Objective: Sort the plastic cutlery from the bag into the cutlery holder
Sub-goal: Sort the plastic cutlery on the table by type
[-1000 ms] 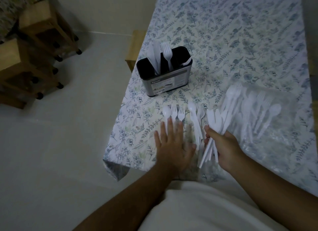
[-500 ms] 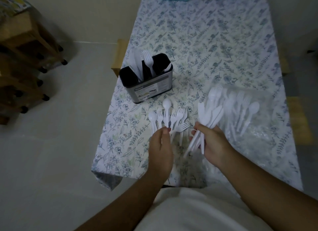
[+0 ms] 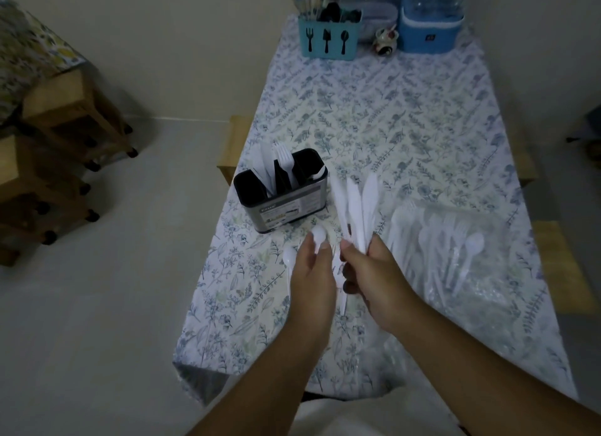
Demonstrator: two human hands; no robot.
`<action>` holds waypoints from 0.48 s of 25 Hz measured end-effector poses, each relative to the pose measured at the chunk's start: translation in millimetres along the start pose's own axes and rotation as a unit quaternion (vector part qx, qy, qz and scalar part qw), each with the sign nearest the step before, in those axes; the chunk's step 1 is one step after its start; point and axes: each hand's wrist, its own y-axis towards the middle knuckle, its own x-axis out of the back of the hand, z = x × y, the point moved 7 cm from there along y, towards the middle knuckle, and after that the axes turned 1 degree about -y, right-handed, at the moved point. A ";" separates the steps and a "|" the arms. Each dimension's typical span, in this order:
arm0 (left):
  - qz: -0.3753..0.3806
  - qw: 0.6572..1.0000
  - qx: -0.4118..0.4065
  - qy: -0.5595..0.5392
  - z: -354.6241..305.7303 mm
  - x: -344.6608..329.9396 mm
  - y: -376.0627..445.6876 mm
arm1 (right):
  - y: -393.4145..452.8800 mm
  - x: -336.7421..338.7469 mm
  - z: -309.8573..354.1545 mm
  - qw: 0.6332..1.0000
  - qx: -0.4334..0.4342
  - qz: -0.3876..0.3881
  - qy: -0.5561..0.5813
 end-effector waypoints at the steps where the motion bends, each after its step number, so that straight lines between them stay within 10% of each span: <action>1: 0.021 0.999 -0.025 0.007 -2.0 5.5 6.0 | -2.3 -2.6 -0.3 0.999 0.008 0.018 -0.034; 12: 0.046 0.992 -0.113 0.039 -3.5 16.7 12.0 | -15.4 -14.0 -11.3 0.989 0.023 -0.003 -0.149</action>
